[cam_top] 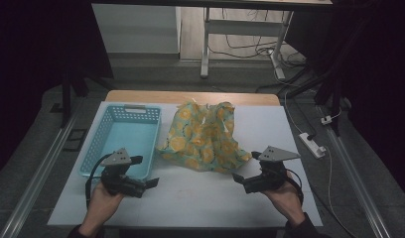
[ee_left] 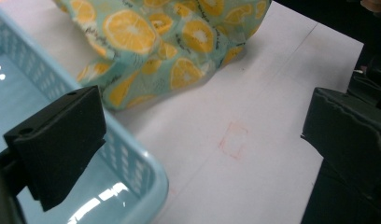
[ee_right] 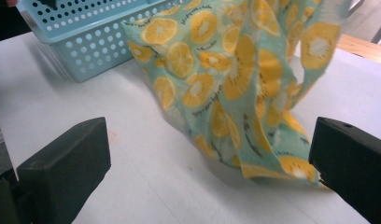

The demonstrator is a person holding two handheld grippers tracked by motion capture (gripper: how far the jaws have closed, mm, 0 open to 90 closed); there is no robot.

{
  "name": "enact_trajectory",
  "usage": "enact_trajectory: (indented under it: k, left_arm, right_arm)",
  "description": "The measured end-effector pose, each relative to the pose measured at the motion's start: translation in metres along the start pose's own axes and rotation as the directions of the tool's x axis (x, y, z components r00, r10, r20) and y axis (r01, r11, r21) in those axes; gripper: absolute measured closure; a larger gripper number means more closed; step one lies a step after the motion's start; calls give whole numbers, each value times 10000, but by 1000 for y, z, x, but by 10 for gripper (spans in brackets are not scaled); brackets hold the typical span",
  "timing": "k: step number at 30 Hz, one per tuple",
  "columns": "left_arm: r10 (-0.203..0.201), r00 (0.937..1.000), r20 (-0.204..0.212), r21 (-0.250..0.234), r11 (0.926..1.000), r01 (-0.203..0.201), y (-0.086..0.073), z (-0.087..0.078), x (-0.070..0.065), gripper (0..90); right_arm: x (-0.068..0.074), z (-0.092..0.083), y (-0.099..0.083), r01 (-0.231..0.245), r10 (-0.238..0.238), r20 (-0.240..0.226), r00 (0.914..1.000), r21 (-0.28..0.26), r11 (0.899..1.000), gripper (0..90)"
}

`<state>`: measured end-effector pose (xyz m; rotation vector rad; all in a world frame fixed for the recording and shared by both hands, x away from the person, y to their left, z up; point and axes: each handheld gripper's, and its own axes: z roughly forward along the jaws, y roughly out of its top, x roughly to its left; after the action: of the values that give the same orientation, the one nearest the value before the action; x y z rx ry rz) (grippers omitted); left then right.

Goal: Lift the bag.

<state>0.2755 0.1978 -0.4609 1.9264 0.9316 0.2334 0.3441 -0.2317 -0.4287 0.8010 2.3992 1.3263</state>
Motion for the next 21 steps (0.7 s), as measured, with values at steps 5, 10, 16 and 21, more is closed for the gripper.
enact_trajectory:
  k: [5,10,16,21]
  left_arm:
    - [-278,9994,-181,-79,9996,276,-17,-13,-1,0]
    - [-384,9982,-464,-210,9991,375,-29,-27,-2,0]
    - [-626,9954,-720,-326,9976,604,-46,-39,-3,0]
    - [-613,9931,-1003,-292,9979,586,-59,-48,-6,0]
  right_arm:
    - [0,-10,-11,-99,102,230,9997,-118,9999,0]
    - [-1,-19,-25,-290,298,489,9984,-156,9995,0]
    - [-2,-31,-45,-596,602,870,9944,-96,9982,0]
    - [-4,-41,-62,-817,816,1260,9887,-40,9966,0]
